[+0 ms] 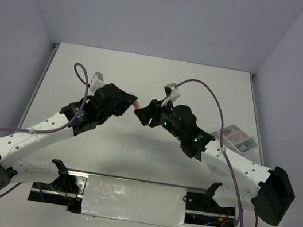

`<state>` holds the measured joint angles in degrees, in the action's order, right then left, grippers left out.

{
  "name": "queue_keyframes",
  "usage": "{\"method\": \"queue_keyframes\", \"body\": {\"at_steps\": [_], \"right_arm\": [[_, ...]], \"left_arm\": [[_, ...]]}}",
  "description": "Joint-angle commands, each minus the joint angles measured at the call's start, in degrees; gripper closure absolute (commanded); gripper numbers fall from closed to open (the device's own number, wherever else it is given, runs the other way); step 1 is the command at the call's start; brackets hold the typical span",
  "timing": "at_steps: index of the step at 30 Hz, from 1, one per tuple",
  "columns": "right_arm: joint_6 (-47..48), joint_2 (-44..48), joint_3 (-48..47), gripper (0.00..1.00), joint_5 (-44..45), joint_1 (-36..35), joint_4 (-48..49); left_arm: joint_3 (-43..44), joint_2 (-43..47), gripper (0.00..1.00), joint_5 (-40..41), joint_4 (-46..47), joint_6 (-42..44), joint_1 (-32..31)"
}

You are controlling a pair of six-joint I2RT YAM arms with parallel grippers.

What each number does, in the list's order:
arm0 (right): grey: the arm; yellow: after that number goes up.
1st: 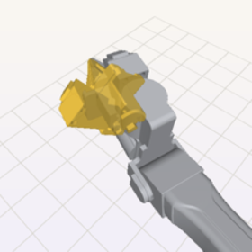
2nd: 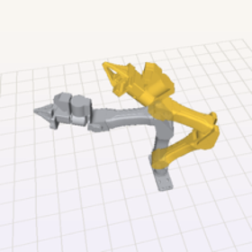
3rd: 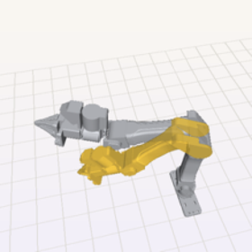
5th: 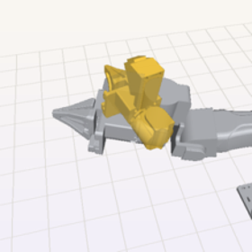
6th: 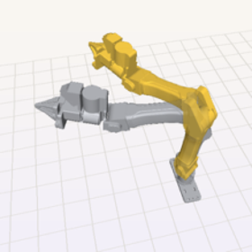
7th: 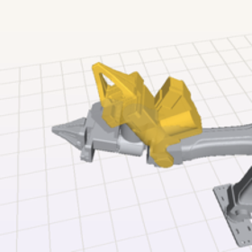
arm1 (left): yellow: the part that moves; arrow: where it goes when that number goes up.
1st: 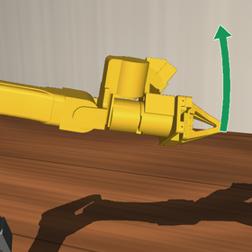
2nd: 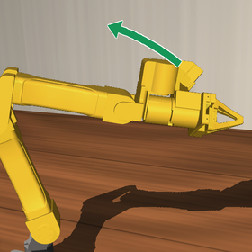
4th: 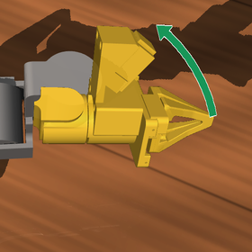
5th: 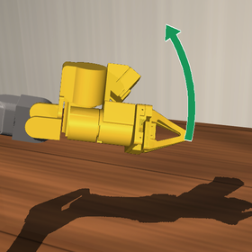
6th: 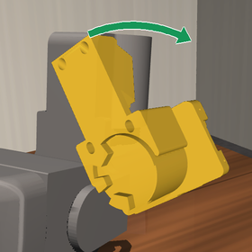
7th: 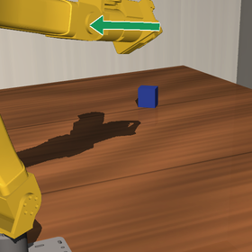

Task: Sort the stationery into containers
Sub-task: Place the stationery in the storage box.

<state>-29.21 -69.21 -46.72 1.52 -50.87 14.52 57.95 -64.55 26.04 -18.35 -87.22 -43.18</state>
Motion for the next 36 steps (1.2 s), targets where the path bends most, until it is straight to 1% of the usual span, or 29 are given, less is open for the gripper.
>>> {"method": "queue_keyframes", "body": {"at_steps": [1,3,4,6,7,9,10,11,12,15,16,17,18,19,20,21,22,24,25,26,27,28,30,31,33,34,35,36], "right_arm": [[-0.2,-0.3,-1.4,0.47,0.1,-0.5,0.7],[-0.2,0.0,-1.1,0.44,0.2,-0.5,0.5],[-0.1,0.3,-0.8,0.5,0.4,-0.5,0.6],[0.2,0.7,-0.8,0.58,0.8,-0.5,0.4],[0.4,0.7,-1.1,0.68,0.9,-0.5,0.2],[0.6,0.7,-1.3,0.76,0.8,-0.5,-0.1],[0.6,0.8,-0.9,0.83,0.7,-0.5,0.2],[0.6,0.9,-0.8,0.94,0.7,-0.5,0.3],[0.4,1.0,-0.9,1.0,0.9,-0.5,0.1],[2.2,2.1,-2.1,1.0,1.5,-0.5,-3.0],[4.1,2.8,-3.4,1.0,2.0,-0.3,-4.7],[5.0,4.5,-4.2,1.0,2.4,-0.2,-8.7],[6.1,5.4,-5.1,1.0,3.4,0.8,-10.7],[7.1,6.5,-6.4,1.0,3.5,1.6,-13.5],[7.2,8.5,-6.8,1.0,2.9,2.6,-14.1],[7.2,9.3,-7.1,1.0,0.3,4.9,-14.1],[7.3,10.1,-7.2,1.0,-1.2,5.9,-14.1],[7.7,10.7,-8.8,1.0,-4.1,6.7,-14.1],[8.5,10.4,-9.8,1.0,-4.9,6.7,-15.8],[8.7,9.7,-10.6,1.0,-6.0,6.7,-17.3],[9.3,9.4,-12.0,1.0,-6.8,6.8,-18.0],[10.6,9.1,-12.9,1.0,-7.6,6.7,-20.5],[12.2,8.6,-14.7,1.0,-7.5,7.0,-22.5],[13.6,8.4,-15.4,1.0,-8.3,7.9,-25.2],[14.7,8.8,-15.8,1.0,-10.9,9.3,-26.0],[15.1,9.6,-15.7,1.0,-12.7,11.0,-26.0],[15.5,9.9,-16.2,1.0,-15.1,11.7,-26.5],[17.2,9.8,-16.9,1.0,-15.7,12.2,-27.6]], "left_arm": [[1.9,1.9,1.0,2.8,1.6,0.1,-0.2],[1.9,2.2,1.0,3.1,1.6,0.4,-0.2],[1.9,2.3,1.0,3.1,1.9,0.6,-0.1],[1.9,2.4,1.0,3.1,1.8,0.6,-0.1],[1.8,2.4,1.0,3.0,1.9,0.6,-0.1],[1.8,2.4,1.0,3.0,1.7,0.4,-0.1],[1.6,2.4,1.0,2.9,1.8,0.6,-0.1],[1.5,2.4,1.0,2.7,2.0,0.3,-0.2],[1.3,2.4,1.0,2.5,2.3,0.2,-0.1],[0.8,2.4,1.0,1.8,3.4,2.3,-0.1],[0.9,2.5,0.98,2.0,3.7,4.9,-0.1],[0.8,2.8,0.8,2.1,4.0,6.6,-0.2],[0.7,2.9,0.74,2.2,4.4,8.1,-0.1],[0.0,3.3,0.74,2.3,4.5,10.0,-0.1],[-0.6,4.1,0.86,2.2,4.9,10.6,-0.1],[-2.3,4.5,0.87,1.9,6.2,10.8,-0.1],[-3.0,5.0,0.86,1.5,7.2,11.6,-0.1],[-3.9,5.1,0.79,0.1,8.5,12.4,-0.1],[-3.7,5.0,0.73,-0.4,8.5,13.0,-0.1],[-3.6,4.4,0.61,-0.8,8.6,13.6,-0.1],[-2.6,4.2,0.55,-1.3,8.2,14.3,-0.1],[-2.0,3.7,0.44,-1.3,7.0,15.2,-0.1],[-0.4,3.4,0.29,-1.5,6.6,17.2,-0.1],[0.2,3.0,0.19,-1.5,6.0,19.5,-0.1],[1.9,2.9,0.12,-1.4,4.4,22.1,-0.1],[2.2,2.6,0.05,-1.8,4.5,23.7,-0.1],[2.7,2.6,0.03,-2.3,4.8,25.5,0.0],[3.0,2.6,0.01,-2.3,4.7,29.4,0.0]]}}
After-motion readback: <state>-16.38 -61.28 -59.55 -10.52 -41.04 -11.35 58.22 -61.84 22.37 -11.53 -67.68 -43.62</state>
